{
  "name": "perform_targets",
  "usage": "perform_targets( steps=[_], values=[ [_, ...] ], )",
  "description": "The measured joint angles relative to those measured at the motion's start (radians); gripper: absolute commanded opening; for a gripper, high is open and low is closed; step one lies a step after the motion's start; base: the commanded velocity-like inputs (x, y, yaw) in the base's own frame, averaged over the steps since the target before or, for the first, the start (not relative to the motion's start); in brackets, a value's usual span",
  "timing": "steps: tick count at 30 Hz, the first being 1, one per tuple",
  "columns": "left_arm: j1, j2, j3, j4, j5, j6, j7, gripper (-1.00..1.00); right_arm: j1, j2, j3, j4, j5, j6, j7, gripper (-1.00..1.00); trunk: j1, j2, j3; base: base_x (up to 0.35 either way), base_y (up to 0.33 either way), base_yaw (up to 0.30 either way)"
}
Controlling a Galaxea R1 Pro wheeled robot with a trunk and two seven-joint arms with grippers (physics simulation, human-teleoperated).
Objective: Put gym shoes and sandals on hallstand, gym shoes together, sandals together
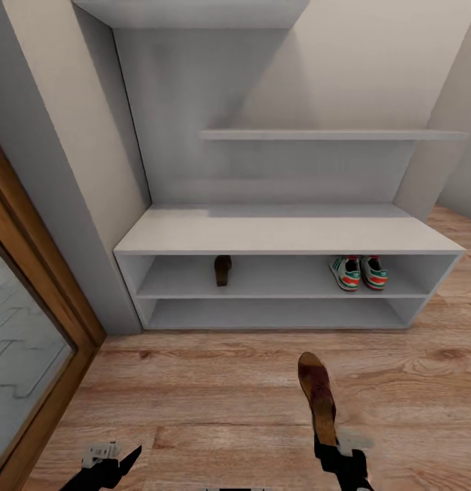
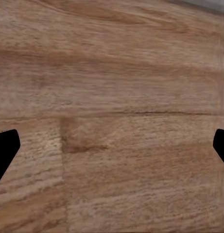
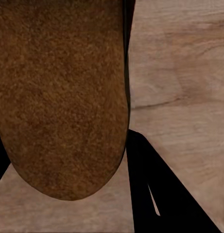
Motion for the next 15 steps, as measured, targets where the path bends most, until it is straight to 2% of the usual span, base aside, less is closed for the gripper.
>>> perform_targets(
  steps=[2, 3, 6, 7, 10, 13, 15],
  values=[
    [0.002, -0.001, -0.002, 0.000, 0.000, -0.002, -0.014, 1.00, -0.034, 0.025, 0.012, -0.007, -0.002, 0.070, -0.034, -1.00, 0.000, 0.000, 0.000, 0.000, 0.000, 0.000],
    [0.004, -0.002, -0.004, 0.000, -0.001, -0.007, -0.023, 1.00, -0.067, 0.049, 0.024, -0.010, -0.002, 0.140, -0.065, -1.00, 0.000, 0.000, 0.000, 0.000, 0.000, 0.000],
    [0.008, -0.002, -0.006, 0.000, -0.001, -0.015, -0.032, 1.00, -0.118, 0.083, 0.033, -0.011, -0.003, 0.232, -0.104, -1.00, 0.000, 0.000, 0.000, 0.000, 0.000, 0.000],
    [0.009, -0.002, -0.007, 0.001, -0.001, -0.022, -0.035, 1.00, -0.148, 0.103, 0.040, -0.011, -0.004, 0.276, -0.123, -1.00, 0.000, 0.000, 0.000, 0.000, 0.000, 0.000],
    [0.012, -0.003, -0.008, 0.000, -0.001, -0.031, -0.038, 1.00, -0.193, 0.132, 0.047, -0.013, -0.003, 0.329, -0.147, -1.00, 0.000, 0.000, 0.000, 0.000, 0.000, 0.000],
    [0.013, -0.003, -0.009, 0.001, -0.001, -0.038, -0.041, 1.00, -0.275, 0.139, 0.058, -0.013, 0.001, 0.371, -0.202, -1.00, 0.000, 0.000, 0.000, 0.000, 0.000, 0.000],
    [0.014, -0.003, -0.017, 0.000, -0.004, -0.040, -0.042, 1.00, -0.343, 0.139, 0.063, -0.010, 0.001, 0.385, -0.268, -1.00, 0.000, 0.000, 0.000, 0.000, 0.000, 0.000]
  ],
)
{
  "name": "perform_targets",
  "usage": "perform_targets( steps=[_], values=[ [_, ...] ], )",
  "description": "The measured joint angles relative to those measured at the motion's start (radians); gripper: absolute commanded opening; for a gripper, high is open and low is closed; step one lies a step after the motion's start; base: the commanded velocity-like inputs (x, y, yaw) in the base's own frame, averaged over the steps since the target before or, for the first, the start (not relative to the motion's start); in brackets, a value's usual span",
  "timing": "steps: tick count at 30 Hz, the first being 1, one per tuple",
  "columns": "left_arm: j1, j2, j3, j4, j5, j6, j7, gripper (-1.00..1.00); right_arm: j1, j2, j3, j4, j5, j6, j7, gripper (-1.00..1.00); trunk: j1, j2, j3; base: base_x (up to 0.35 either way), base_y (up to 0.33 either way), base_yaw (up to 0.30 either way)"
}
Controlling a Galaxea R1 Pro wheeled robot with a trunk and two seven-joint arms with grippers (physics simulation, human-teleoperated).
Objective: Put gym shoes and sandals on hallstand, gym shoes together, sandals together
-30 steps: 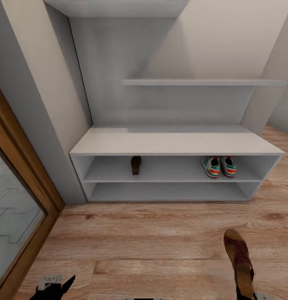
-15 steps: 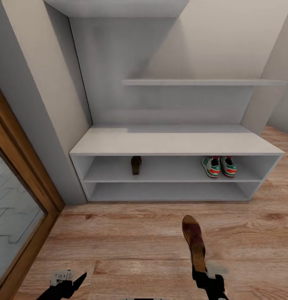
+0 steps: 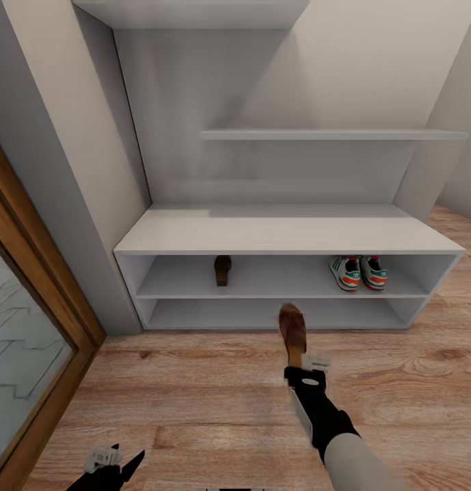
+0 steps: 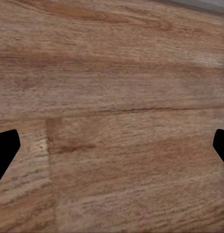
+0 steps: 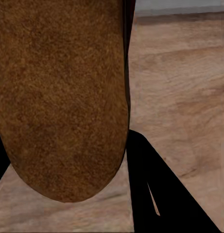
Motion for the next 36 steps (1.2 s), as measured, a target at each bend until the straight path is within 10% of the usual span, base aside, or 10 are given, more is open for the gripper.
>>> perform_targets(
  steps=[8, 36],
  values=[
    [0.000, -0.023, -0.152, 0.003, -0.002, 0.000, 0.000, 1.00, -0.104, 0.000, 0.002, 0.009, -0.011, 0.064, -0.051, -1.00, 0.000, 0.000, 0.000, 0.000, 0.000, 0.000],
    [0.000, -0.047, -0.166, 0.007, -0.004, 0.004, 0.002, 1.00, -0.105, 0.000, 0.001, 0.008, -0.010, 0.095, -0.049, -1.00, 0.000, 0.000, -0.017, 0.046, 0.008, 0.092]
  ],
)
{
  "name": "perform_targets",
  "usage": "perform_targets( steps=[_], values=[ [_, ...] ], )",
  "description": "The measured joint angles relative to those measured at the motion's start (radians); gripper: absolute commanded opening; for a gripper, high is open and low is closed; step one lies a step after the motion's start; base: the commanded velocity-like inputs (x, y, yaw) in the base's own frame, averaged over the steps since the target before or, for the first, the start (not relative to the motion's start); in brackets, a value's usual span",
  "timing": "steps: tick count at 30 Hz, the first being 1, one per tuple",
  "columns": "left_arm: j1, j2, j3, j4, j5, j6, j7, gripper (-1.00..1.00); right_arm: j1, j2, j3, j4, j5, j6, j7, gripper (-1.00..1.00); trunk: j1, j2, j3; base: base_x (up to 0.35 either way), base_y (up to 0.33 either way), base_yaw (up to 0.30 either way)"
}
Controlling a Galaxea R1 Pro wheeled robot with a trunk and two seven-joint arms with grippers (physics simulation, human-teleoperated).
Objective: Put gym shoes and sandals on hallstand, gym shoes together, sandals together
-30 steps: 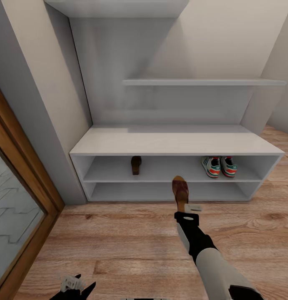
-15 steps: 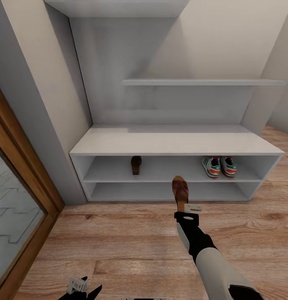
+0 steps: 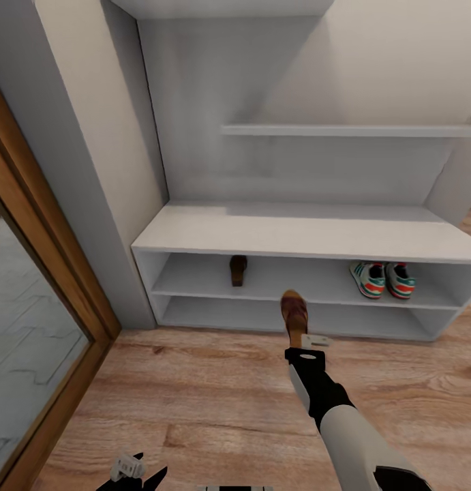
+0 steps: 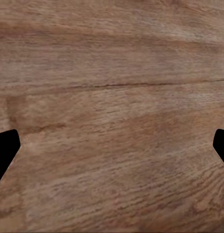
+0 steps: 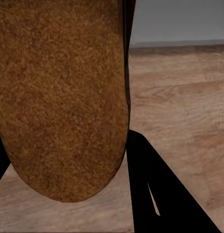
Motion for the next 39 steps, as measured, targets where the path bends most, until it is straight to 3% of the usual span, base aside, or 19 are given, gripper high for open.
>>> perform_targets(
  steps=[14, 39],
  values=[
    [0.000, -0.001, 0.001, 0.000, 0.000, 0.000, 0.001, 1.00, 0.000, 0.000, 0.000, -0.001, 0.001, -0.001, -0.001, -1.00, 0.000, 0.000, -0.005, 0.129, 0.025, 0.039],
    [0.000, -0.002, 0.001, 0.002, 0.001, 0.000, 0.003, 1.00, 0.000, 0.000, -0.002, -0.004, 0.000, -0.002, -0.002, -1.00, 0.000, 0.000, -0.005, 0.300, 0.000, 0.000]
  ],
)
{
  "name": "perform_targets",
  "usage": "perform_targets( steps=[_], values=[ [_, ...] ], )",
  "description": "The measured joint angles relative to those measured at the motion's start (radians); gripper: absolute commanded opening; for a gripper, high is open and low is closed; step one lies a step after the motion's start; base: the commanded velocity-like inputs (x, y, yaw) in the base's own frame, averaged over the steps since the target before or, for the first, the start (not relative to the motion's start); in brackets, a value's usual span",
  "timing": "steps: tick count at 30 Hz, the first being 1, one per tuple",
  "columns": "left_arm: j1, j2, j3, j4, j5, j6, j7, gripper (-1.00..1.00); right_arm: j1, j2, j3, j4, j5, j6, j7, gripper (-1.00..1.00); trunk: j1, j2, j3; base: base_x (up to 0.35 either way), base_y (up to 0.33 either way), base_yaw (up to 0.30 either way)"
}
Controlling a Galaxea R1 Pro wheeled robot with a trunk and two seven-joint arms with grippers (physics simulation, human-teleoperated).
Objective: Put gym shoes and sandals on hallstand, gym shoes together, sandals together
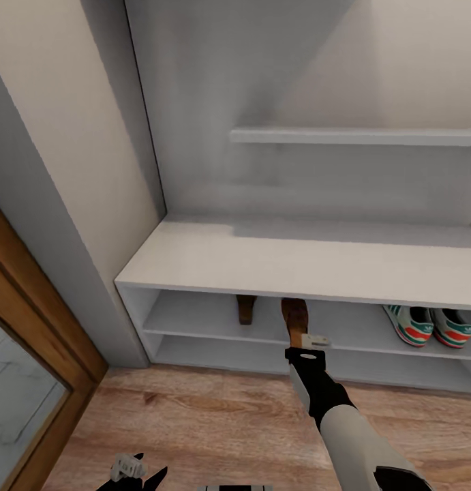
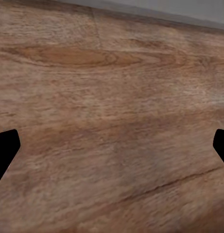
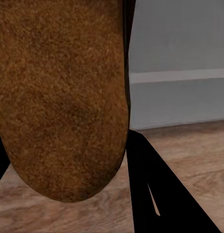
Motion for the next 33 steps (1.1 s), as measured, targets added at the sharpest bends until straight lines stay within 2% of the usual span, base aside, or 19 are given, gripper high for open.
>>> perform_targets(
  steps=[22, 33],
  values=[
    [0.000, -0.006, 0.001, 0.001, -0.003, 0.000, 0.003, 1.00, 0.000, 0.000, -0.002, -0.005, 0.002, 0.000, -0.001, -1.00, 0.000, 0.000, 0.000, 0.098, 0.029, 0.000],
    [0.000, -0.006, 0.001, 0.002, -0.003, 0.000, 0.003, 1.00, 0.000, 0.000, -0.002, -0.003, 0.001, 0.000, 0.000, -1.00, 0.000, 0.000, 0.000, 0.121, 0.092, 0.000]
  ],
)
